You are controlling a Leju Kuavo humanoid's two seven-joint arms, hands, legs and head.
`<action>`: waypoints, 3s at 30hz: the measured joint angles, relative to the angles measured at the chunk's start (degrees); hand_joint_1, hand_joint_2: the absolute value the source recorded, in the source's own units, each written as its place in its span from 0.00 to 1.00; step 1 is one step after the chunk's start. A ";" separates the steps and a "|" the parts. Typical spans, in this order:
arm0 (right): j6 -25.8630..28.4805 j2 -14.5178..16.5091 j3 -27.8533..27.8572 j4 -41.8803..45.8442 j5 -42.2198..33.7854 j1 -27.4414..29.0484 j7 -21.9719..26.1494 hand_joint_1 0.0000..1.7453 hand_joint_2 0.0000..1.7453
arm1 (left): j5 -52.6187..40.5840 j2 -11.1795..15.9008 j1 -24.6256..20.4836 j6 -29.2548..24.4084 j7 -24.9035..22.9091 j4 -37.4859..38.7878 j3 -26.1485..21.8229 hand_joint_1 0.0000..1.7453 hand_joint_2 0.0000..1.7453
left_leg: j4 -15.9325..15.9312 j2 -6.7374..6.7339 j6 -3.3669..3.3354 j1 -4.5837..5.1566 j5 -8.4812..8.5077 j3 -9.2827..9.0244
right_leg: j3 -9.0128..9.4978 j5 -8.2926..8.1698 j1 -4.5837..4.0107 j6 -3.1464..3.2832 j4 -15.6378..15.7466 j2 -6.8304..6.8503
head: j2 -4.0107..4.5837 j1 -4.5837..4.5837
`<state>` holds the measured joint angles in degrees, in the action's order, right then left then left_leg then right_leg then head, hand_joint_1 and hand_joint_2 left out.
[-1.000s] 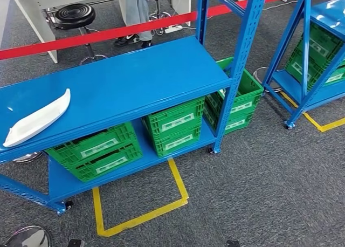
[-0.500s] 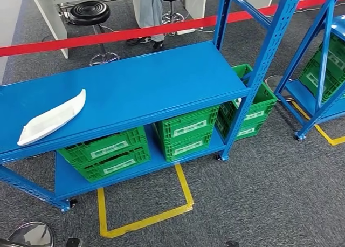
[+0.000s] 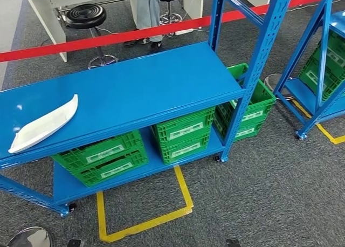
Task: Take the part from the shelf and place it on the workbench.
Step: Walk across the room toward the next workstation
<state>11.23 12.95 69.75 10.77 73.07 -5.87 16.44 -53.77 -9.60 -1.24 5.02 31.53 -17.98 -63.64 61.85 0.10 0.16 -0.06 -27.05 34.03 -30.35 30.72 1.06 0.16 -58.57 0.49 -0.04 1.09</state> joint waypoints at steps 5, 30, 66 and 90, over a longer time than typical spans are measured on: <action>0.01 0.01 -0.01 -0.06 0.05 -0.05 0.01 0.00 0.00 | -0.17 0.05 -0.04 -0.06 0.08 0.03 -0.01 0.00 0.00 | -4.21 0.03 -1.19 0.20 0.20 -1.55 | 0.00 0.62 -0.08 -1.65 0.13 0.36 | 0.00 0.02; 0.14 0.01 -0.08 -0.07 0.33 -0.09 -0.24 0.00 0.00 | -0.49 0.36 -0.20 -0.26 0.16 0.69 -0.01 0.00 0.00 | 1.16 -2.44 0.81 -0.06 -0.01 1.19 | 1.81 0.67 0.12 -0.27 1.04 3.95 | 0.00 0.59; -0.07 0.02 -0.07 -0.25 -0.98 -0.03 -1.01 0.00 0.00 | -0.99 0.44 -0.31 -0.18 0.45 0.93 -0.05 0.00 0.00 | -4.27 0.52 -1.02 0.01 0.58 -1.48 | -0.09 -0.07 -0.13 -1.56 0.33 -0.38 | -0.01 0.31; 1.10 -0.01 -0.12 -0.26 -0.89 -0.02 -0.66 0.00 0.00 | -1.03 0.42 -0.39 -0.22 0.45 0.97 -0.24 0.00 0.00 | 6.09 0.04 0.75 -0.34 -2.46 2.74 | -0.28 -1.20 -0.01 0.38 0.47 -0.37 | 0.00 0.36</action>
<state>12.33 12.94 69.63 10.51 72.19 -5.89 15.78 -54.80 -9.19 -1.63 4.80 31.98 -17.00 -63.88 67.94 0.14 0.91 -0.40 -29.51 36.77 -30.63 29.52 1.05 0.54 -58.10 0.12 -0.04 1.45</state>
